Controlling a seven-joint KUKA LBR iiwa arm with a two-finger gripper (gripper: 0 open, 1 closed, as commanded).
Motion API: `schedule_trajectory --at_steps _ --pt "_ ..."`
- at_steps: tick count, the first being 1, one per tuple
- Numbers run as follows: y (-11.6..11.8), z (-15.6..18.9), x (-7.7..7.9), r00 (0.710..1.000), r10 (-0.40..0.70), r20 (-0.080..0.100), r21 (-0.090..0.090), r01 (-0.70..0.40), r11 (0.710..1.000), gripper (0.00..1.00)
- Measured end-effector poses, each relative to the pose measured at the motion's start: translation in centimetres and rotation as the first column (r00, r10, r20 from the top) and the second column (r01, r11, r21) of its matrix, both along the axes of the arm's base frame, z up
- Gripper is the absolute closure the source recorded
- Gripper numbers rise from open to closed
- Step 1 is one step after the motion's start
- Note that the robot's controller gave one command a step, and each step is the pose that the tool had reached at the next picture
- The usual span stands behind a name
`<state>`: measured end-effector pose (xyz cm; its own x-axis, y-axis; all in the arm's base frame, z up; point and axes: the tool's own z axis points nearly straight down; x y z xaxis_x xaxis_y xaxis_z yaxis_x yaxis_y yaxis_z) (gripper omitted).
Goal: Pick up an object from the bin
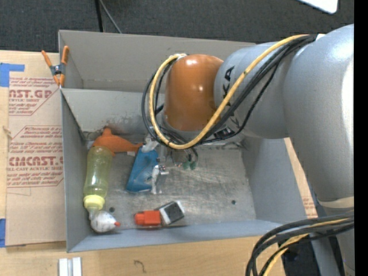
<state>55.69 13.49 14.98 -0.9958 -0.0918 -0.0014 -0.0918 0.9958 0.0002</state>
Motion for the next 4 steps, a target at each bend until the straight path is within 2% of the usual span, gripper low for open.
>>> schedule_trajectory --at_steps 1,2,3,4 --pt "-0.3 -1.4 1.1 0.979 0.202 0.018 0.001 -0.202 0.979 0.00" --pt "-1.4 -4.8 2.3 0.933 0.359 0.019 -0.003 -0.359 0.933 0.00" --pt "-1.0 -6.8 2.5 0.859 0.511 0.012 -0.008 -0.511 0.859 1.00" --pt "-1.0 -6.8 2.5 0.859 0.511 0.012 -0.007 -0.511 0.859 1.00"
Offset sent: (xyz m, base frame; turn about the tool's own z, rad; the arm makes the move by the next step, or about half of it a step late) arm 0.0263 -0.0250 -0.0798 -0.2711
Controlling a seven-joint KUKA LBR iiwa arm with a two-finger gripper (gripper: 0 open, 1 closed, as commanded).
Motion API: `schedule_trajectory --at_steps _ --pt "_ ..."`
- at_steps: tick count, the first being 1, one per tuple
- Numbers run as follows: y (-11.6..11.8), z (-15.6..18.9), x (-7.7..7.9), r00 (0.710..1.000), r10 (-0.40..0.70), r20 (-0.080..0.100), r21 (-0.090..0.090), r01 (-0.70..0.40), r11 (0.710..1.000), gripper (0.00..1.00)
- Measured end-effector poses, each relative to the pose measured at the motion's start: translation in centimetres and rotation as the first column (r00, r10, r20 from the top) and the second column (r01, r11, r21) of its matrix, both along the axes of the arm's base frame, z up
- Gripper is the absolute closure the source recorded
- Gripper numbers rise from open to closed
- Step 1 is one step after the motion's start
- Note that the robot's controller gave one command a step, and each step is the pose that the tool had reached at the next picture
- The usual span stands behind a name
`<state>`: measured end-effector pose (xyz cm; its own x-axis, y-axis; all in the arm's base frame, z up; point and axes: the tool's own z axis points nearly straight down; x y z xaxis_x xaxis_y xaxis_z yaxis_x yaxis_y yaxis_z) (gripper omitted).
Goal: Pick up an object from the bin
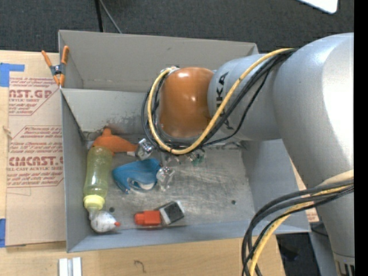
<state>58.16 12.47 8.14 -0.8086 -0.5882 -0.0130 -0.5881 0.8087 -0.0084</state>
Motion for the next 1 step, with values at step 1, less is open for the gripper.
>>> schedule_trajectory --at_steps 1 --pt "-0.02 14.68 -0.99 0.997 0.075 -0.014 0.000 -0.075 0.997 1.00"
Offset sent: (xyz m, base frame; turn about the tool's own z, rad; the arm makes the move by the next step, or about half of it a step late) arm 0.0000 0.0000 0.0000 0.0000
